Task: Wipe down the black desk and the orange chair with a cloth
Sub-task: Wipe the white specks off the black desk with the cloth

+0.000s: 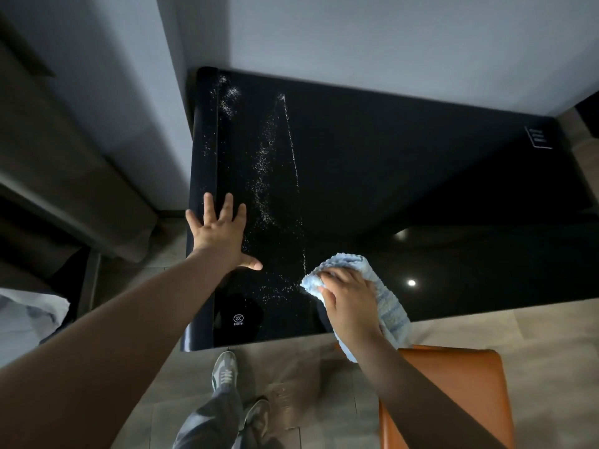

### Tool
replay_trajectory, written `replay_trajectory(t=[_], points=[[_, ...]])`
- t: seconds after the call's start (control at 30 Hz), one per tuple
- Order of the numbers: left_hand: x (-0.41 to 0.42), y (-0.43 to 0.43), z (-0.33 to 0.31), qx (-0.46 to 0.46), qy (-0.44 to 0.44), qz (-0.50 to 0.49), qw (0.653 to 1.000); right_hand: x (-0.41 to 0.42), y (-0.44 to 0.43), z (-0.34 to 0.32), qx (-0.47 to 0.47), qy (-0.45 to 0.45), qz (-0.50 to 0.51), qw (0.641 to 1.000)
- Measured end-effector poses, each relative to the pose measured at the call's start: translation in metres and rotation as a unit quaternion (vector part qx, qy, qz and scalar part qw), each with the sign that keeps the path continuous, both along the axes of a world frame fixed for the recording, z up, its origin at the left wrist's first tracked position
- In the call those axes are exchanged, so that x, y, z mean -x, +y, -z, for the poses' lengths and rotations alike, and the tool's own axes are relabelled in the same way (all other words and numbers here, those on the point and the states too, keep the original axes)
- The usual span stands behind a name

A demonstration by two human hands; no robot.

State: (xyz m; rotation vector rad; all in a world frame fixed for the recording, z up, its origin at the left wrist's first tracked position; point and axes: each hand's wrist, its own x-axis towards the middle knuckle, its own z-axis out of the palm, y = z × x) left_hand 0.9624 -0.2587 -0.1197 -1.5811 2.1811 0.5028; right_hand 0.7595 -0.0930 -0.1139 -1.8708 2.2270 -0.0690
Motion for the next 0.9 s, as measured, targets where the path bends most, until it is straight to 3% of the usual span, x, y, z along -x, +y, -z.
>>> replay_trajectory(t=[0.2, 0.4, 0.67, 0.9], points=[[0.003, 0.027, -0.002, 0.044, -0.004, -0.022, 0.999, -0.003, 0.028, -0.001, 0.010, -0.003, -0.008, 1.000], [-0.002, 0.073, -0.011, 0.028, 0.037, -0.039, 0.998, -0.004, 0.060, -0.006, 0.003, -0.016, -0.033, 0.999], [-0.014, 0.137, -0.030, 0.028, 0.033, -0.054, 0.998, -0.002, 0.113, -0.019, -0.074, -0.013, -0.086, 0.993], [-0.031, 0.181, -0.053, 0.045, 0.026, -0.053, 0.997, 0.001, 0.136, -0.061, 0.004, 0.015, -0.064, 0.998]])
